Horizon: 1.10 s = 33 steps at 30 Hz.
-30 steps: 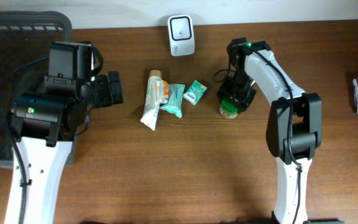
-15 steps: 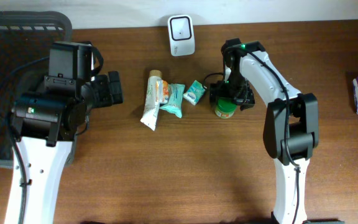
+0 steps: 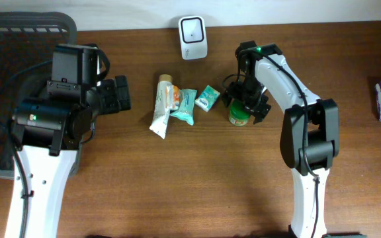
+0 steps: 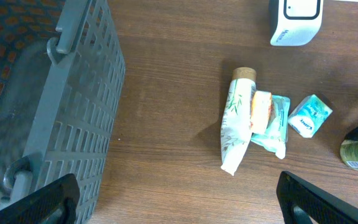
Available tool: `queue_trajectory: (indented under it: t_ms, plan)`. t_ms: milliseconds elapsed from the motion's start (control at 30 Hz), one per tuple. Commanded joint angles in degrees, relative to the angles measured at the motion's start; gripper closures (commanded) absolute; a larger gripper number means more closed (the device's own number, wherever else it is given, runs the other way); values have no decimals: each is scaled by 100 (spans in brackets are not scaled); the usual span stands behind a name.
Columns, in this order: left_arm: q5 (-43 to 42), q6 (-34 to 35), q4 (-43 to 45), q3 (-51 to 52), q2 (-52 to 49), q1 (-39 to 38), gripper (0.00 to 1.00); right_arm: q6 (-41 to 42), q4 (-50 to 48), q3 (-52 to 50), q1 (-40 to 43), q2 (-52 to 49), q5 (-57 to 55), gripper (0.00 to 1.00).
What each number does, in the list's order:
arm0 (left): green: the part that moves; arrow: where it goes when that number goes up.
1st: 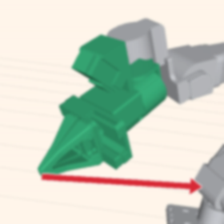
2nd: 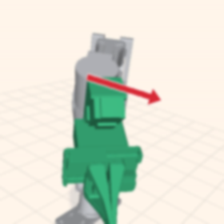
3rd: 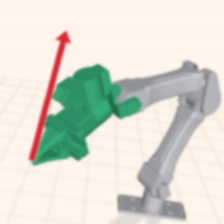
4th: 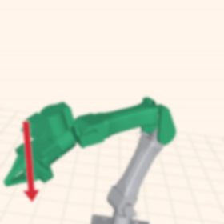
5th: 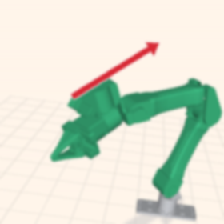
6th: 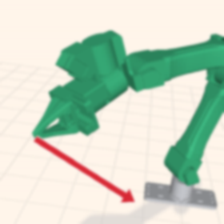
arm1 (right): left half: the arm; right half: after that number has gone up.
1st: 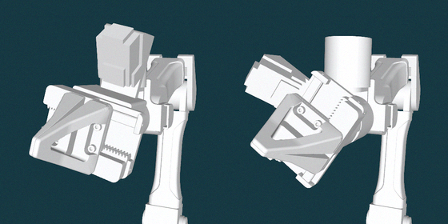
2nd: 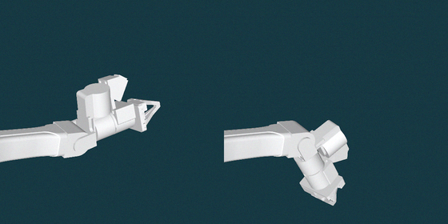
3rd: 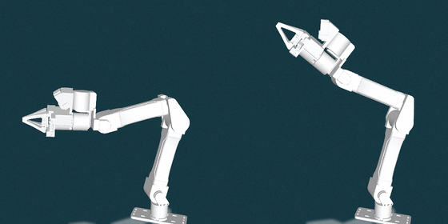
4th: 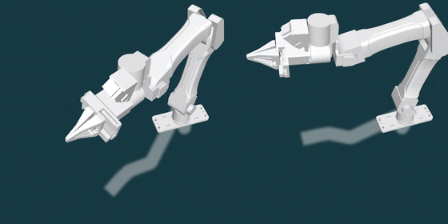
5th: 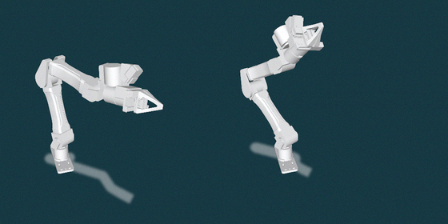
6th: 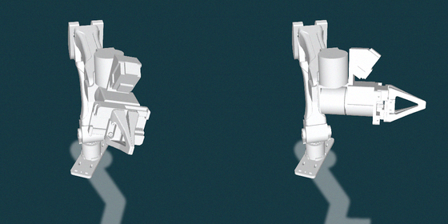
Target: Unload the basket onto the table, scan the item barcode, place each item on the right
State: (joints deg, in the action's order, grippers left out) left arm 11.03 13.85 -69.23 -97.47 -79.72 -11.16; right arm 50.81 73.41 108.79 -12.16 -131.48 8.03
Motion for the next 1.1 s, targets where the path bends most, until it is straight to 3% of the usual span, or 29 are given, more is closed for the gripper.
queue_trajectory:
  t_ms: [0, 67, 367, 533, 633, 700, 833, 967, 1067]
  plan:
    - [81, -87, 4, 4, 2, 20, 1, 389, 9, -28, -70, -9, -120, 5]
    - [81, -87, 7, 4, 2, 20, 1, 369, 7, -55, -114, -9, -120, 15]
    - [81, -87, -9, 4, 2, 20, 1, 372, -214, -306, -203, -9, -120, 16]
    - [79, -87, -9, 4, 2, 20, 1, 363, -236, -304, -201, -9, -278, 22]
    - [81, -87, -9, 4, 2, 20, 1, -11, -236, -304, -197, -9, -271, 23]
    - [79, -87, -7, 4, 2, 20, 1, -258, -212, -302, -197, -9, -264, 29]
    - [79, -87, -7, 4, 2, 20, 1, -258, -155, -293, -197, -2, -52, 31]
    - [79, -87, -9, 4, 2, 20, 1, -260, -85, -203, -195, -2, -57, 45]
    - [81, -87, -7, 4, 2, 20, 1, -271, 166, 79, -197, -2, -59, 45]
